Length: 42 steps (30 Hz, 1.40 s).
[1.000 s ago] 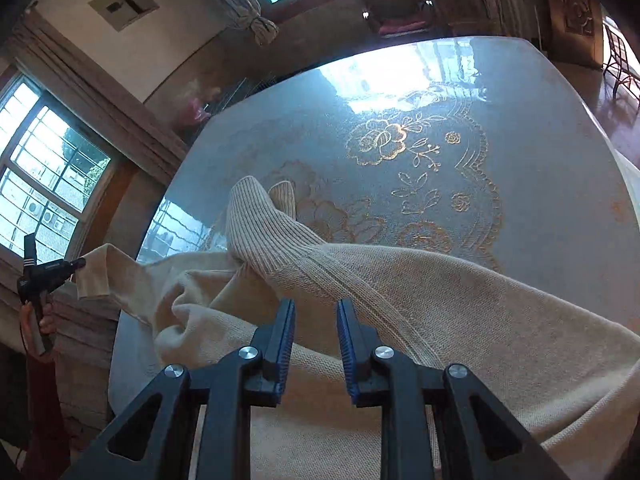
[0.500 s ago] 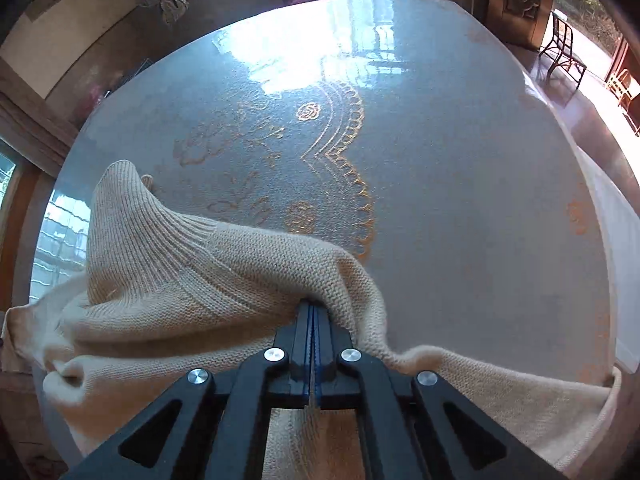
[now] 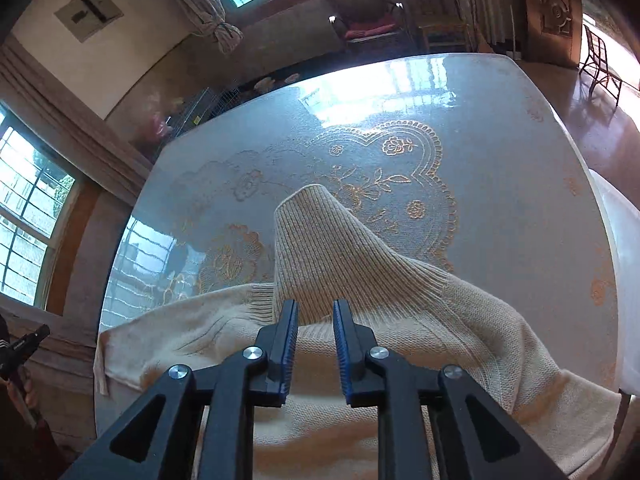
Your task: Fold clothes
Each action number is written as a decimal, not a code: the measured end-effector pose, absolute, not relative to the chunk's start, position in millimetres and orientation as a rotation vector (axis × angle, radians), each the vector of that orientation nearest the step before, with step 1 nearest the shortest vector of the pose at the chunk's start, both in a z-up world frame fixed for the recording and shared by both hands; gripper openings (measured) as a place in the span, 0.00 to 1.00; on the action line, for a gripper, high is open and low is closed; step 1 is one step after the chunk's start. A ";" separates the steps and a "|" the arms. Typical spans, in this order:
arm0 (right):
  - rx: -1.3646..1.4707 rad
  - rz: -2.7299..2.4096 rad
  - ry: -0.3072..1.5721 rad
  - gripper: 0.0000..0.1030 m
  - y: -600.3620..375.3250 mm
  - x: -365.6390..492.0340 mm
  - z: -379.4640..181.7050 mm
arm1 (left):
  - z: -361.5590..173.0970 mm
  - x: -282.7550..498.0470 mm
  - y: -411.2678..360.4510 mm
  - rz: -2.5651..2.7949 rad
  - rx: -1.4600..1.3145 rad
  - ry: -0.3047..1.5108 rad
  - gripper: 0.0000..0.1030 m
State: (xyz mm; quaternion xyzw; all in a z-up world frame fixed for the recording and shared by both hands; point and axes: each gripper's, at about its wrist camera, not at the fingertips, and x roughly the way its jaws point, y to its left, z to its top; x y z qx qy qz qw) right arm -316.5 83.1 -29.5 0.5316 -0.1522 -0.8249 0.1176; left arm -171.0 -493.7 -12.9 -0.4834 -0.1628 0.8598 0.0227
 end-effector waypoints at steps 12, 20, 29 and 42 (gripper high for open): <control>1.800 -2.276 -0.277 0.20 56.4 -347.9 -78.3 | -107.2 -275.9 -211.1 1.973 -1.655 -0.263 0.13; 1.841 -2.271 -0.241 0.21 73.4 -343.1 -88.4 | -141.5 -292.9 -192.1 1.835 -1.827 -0.259 0.13; 1.831 -2.281 -0.264 0.21 86.7 -340.5 -85.5 | -156.4 -293.7 -181.2 1.892 -1.878 -0.059 0.14; 1.833 -2.329 -0.190 0.18 78.7 -332.4 -91.7 | -150.9 -273.1 -198.4 2.088 -1.827 0.042 0.00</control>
